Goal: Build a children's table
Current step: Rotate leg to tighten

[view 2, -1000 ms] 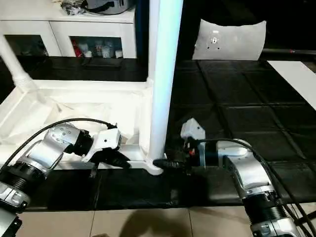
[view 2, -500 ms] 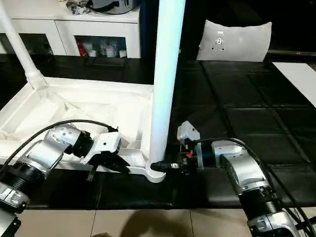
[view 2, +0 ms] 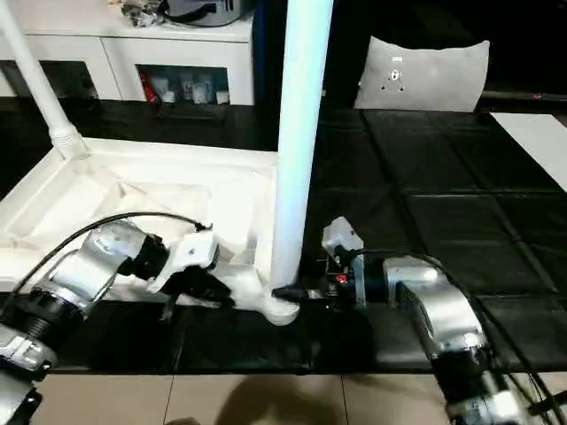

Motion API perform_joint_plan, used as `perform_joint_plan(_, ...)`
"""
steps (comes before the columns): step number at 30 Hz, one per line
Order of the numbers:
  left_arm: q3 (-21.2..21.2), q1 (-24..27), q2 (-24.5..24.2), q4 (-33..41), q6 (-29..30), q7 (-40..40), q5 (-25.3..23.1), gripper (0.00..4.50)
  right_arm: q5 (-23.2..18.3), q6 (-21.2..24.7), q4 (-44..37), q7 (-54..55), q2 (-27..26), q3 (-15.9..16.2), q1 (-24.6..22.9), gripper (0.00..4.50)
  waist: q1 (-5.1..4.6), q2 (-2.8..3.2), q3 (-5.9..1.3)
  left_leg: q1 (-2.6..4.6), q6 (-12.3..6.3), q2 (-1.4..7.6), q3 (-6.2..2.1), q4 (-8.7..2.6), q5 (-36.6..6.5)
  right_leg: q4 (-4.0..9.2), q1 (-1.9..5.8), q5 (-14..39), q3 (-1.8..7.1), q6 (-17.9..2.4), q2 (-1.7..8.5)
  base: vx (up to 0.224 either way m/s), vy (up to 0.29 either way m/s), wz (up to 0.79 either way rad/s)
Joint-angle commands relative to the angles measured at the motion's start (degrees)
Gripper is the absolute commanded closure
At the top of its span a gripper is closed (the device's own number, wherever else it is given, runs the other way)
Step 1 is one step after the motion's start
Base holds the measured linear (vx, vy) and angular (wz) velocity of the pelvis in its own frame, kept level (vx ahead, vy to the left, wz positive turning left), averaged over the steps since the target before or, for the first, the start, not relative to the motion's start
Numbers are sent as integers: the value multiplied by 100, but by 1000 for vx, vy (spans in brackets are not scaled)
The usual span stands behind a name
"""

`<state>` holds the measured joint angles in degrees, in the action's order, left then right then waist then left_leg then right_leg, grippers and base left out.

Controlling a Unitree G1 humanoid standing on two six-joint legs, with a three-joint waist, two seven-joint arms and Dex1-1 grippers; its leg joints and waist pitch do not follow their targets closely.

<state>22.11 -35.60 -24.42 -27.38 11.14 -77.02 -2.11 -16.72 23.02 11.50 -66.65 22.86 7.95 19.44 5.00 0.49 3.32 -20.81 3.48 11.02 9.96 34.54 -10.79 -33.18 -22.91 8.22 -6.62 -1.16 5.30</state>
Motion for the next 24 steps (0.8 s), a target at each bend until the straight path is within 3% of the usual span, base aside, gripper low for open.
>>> perform_joint_plan(1, -189, -258, 426, 89, 399, 656, 114, 450, 118, 136, -174, 661, -381, 129, -13, 248, -74, -1, -384, 79, 30, 212, -73, -442, -1562, 457, 291, 2650, 285, -838, 376, 0, 0, 0)
perform_joint_plan(4, -398, -372, 802, 59, 826, 1305, 154, 450, 373, 305, -112, 1683, -867, 8, 50, 250, -162, 3, -363, 90, 90, 171, -102, -433, -1725, 553, 273, 3208, 216, -567, 366, 0, 0, 0)
perform_joint_plan(5, -449, -409, 898, 43, 940, 1473, 155, 450, 444, 339, -88, 1940, -989, -22, 82, 251, -258, -4, -378, 94, 70, 147, -121, -413, -1820, 609, 283, 3386, 174, -416, 369, 0, 0, 0)
perform_joint_plan(7, -502, -452, 1003, 12, 1040, 1674, 138, 450, 525, 379, -68, 2219, -1112, -49, 118, 252, -341, 9, -378, 51, -22, 141, -134, -416, -1839, 625, 301, 3343, 160, -365, 361, 0, 0, 0)
perform_joint_plan(8, -600, -514, 1192, -34, 1195, 2022, 107, 450, 683, 459, -18, 2791, -1357, -109, 196, 252, -397, 29, -376, 51, -11, 140, -123, -410, -1813, 619, 260, 3251, 168, -420, 340, 0, 0, 0)
perform_joint_plan(10, -774, -589, 1486, -145, 1296, 2654, 44, 450, 794, 612, 86, 3580, -1762, -263, 332, 252, -451, 11, -409, 63, -18, 110, -128, -390, -1744, 611, 264, 3153, 152, -476, 335, 0, 0, 0)
perform_joint_plan(11, -871, -619, 1685, -227, 1295, 3094, -9, 450, 912, 617, 183, 4047, -2033, -322, 413, 252, -504, -11, -398, 34, -56, 113, -113, -384, -1668, 605, 250, 3065, 166, -517, 323, 0, 0, 0)
perform_joint_plan(13, -924, -636, 1791, -276, 1265, 3342, -39, 450, 990, 567, 234, 4231, -2148, -313, 441, 252, -494, 7, -435, 44, -114, 120, -112, -379, -1542, 582, 260, 2836, 183, -587, 332, 0, 0, 0)
perform_joint_plan(14, -924, -636, 1791, -276, 1265, 3342, -39, 450, 990, 567, 234, 4231, -2148, -313, 441, 218, -495, 6, -442, 19, -150, 126, -112, -385, -1459, 555, 278, 2668, 197, -627, 327, 0, 0, 0)
perform_joint_plan(17, -937, -654, 1930, -292, 1279, 3553, -98, 450, 1127, 364, 319, 4392, -2267, -266, 439, 185, -473, 1, -473, -20, -313, 164, -85, -382, -1004, 409, 310, 1625, 263, -994, 326, 0, 0, 0)
perform_joint_plan(21, -883, -641, 1887, -250, 1298, 3524, -160, 450, 1125, 260, 314, 4471, -2311, -327, 456, 157, -440, 14, -468, -21, -430, 168, -70, -385, -812, 367, 343, 1309, 278, -1157, 331, 0, 0, 0)
perform_joint_plan(24, -791, -593, 1725, -255, 1195, 3344, -211, 450, 1119, 201, 238, 4254, -2174, -329, 434, 131, -445, 21, -449, -7, -390, 172, -69, -398, -970, 394, 341, 1488, 275, -1130, 328, 0, 0, 0)
